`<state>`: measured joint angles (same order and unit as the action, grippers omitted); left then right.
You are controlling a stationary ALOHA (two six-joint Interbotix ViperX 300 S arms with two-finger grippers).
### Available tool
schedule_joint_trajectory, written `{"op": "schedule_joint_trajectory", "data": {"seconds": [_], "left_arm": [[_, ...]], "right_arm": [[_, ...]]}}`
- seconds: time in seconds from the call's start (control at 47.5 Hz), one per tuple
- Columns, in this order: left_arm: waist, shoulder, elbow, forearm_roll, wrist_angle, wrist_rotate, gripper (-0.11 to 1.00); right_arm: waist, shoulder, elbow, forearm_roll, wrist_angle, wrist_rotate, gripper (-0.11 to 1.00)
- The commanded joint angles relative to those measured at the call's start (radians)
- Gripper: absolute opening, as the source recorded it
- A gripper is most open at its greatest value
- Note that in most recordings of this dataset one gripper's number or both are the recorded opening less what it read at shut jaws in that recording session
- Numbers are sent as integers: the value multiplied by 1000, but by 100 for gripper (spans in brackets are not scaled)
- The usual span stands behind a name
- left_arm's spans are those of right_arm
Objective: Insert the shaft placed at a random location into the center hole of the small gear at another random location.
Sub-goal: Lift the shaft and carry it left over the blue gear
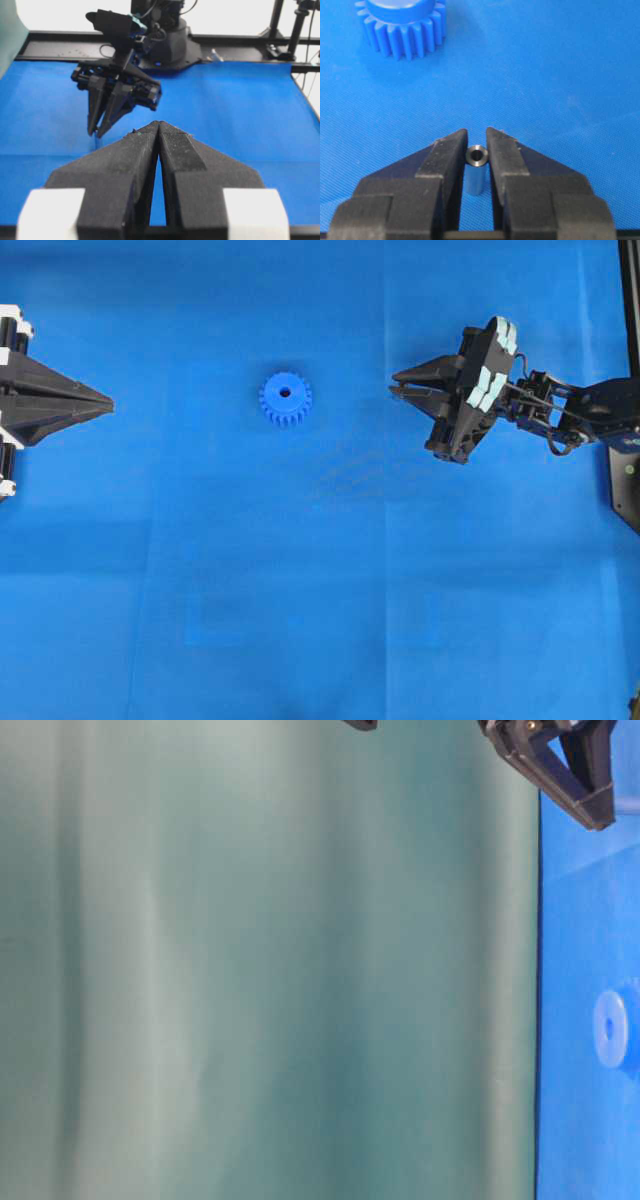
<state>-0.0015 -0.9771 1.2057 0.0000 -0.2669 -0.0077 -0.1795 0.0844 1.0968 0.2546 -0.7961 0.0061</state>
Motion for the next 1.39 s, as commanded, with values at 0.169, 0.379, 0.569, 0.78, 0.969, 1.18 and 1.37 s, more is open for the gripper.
{"op": "schedule_joint_trajectory", "data": {"seconds": [0.169, 0.379, 0.569, 0.78, 0.969, 1.18, 1.37], "left_arm": [[2, 5, -12, 3, 2, -2, 0], [0, 3, -11, 3, 2, -9, 0], [0, 5, -11, 3, 3, -29, 0], [0, 3, -11, 3, 9, -32, 0], [0, 3, -11, 3, 12, -31, 0], [0, 3, -11, 3, 12, -31, 0], [0, 3, -11, 3, 12, -31, 0]], "right_arm": [[-3, -120, -11, -2, 69, -17, 3], [-11, -258, -38, -2, 236, -71, 3], [-11, -262, -54, -2, 272, -81, 3], [-11, -242, -80, -2, 275, -81, 3], [-3, -172, -170, 0, 279, -81, 3], [6, -67, -331, -8, 350, -87, 3], [23, -3, -443, -18, 385, -86, 3]]}}
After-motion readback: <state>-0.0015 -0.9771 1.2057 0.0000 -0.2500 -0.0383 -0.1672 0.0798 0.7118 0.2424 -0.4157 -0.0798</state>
